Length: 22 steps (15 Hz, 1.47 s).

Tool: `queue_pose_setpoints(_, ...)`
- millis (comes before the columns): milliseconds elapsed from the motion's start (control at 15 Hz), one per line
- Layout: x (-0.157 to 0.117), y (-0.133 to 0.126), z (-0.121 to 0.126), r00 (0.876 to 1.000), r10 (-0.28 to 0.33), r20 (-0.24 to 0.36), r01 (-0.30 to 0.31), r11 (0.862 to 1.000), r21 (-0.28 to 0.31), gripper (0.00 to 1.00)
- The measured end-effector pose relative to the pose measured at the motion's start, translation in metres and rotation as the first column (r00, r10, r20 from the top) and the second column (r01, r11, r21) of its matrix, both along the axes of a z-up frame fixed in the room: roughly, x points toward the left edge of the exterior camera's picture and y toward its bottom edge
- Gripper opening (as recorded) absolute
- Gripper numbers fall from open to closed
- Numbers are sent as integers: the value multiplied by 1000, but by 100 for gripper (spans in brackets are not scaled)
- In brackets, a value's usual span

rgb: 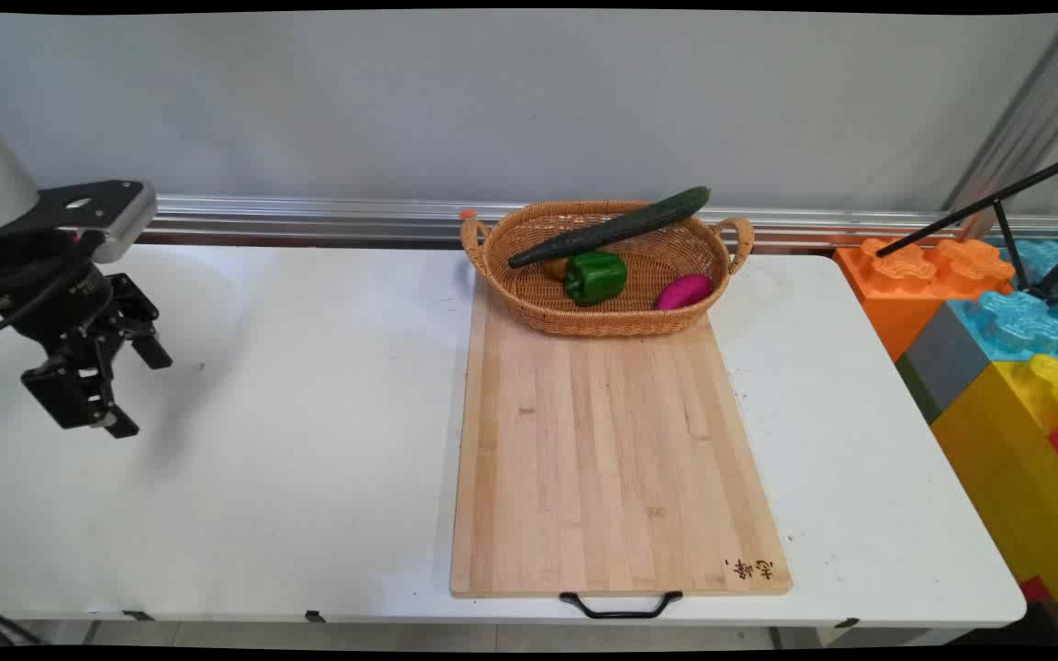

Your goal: Pick up the cucumber from the vegetable basket

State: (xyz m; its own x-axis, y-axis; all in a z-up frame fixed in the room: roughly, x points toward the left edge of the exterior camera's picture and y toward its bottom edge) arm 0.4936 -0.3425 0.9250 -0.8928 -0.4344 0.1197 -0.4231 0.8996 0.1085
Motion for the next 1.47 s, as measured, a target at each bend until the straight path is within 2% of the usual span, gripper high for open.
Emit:
queue_pose_setpoints(200,-11,-11,-2,1000,21,-21,-22,999,-45,100)
queue_pose_setpoints(333,-30,-30,0,998,42,-51,-48,993,-111,100)
queue_pose_setpoints(600,-81,-83,4,992,71,-105,-94,969,-227,100)
queue_pose_setpoints(933,-146,-157,-8,982,108,-153,-149,945,-291,100)
queue_pose_setpoints(1133,-173,-190,-13,977,120,-175,-172,931,-322,100)
queue_pose_setpoints(1467,-225,-263,-36,960,152,-234,-234,894,-383,100)
